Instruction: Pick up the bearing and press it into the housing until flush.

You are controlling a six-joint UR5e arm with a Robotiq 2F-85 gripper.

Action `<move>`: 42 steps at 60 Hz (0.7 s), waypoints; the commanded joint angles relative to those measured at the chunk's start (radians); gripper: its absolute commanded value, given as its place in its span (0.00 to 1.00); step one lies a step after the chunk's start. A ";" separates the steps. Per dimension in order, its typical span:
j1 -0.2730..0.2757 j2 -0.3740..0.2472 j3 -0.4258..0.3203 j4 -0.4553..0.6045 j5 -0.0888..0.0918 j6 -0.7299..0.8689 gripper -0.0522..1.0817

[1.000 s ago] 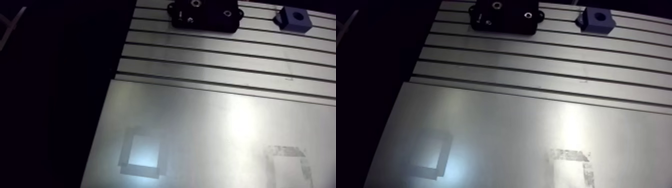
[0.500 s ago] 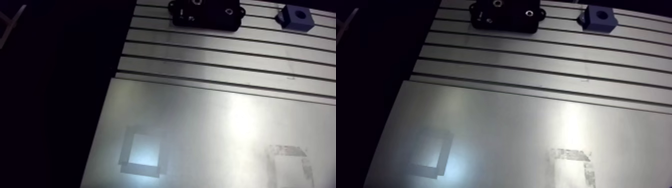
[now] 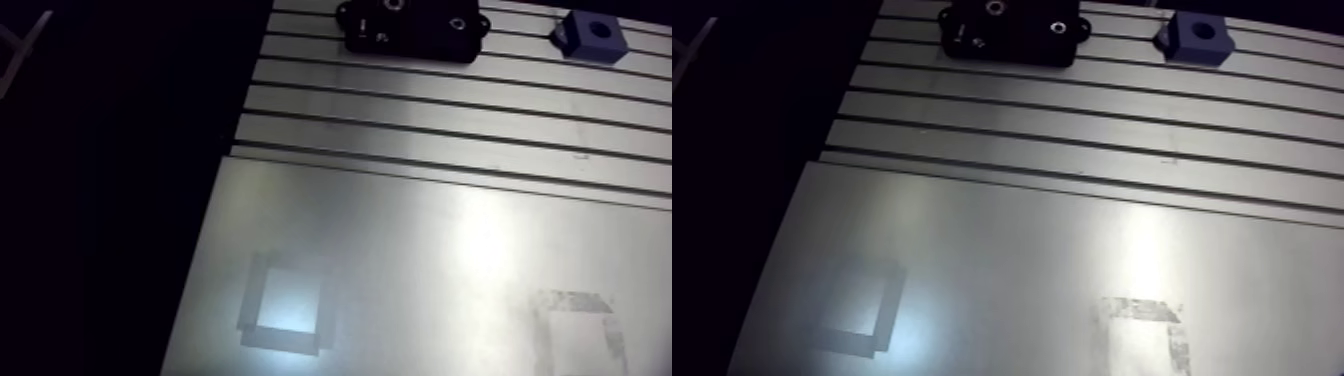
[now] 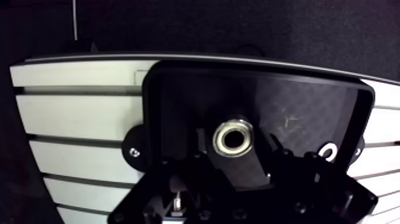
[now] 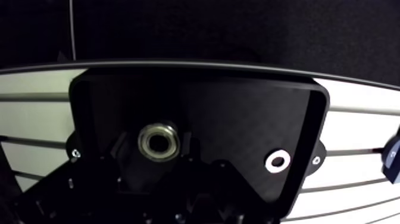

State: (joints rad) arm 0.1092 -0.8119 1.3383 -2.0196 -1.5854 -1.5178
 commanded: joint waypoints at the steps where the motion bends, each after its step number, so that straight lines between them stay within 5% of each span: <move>1: 0.000 -0.003 0.001 0.000 0.000 0.000 0.46; 42: -0.002 -0.006 0.005 0.000 0.000 -0.002 0.50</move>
State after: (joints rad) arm 0.1074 -0.8169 1.3447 -2.0196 -1.5853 -1.5191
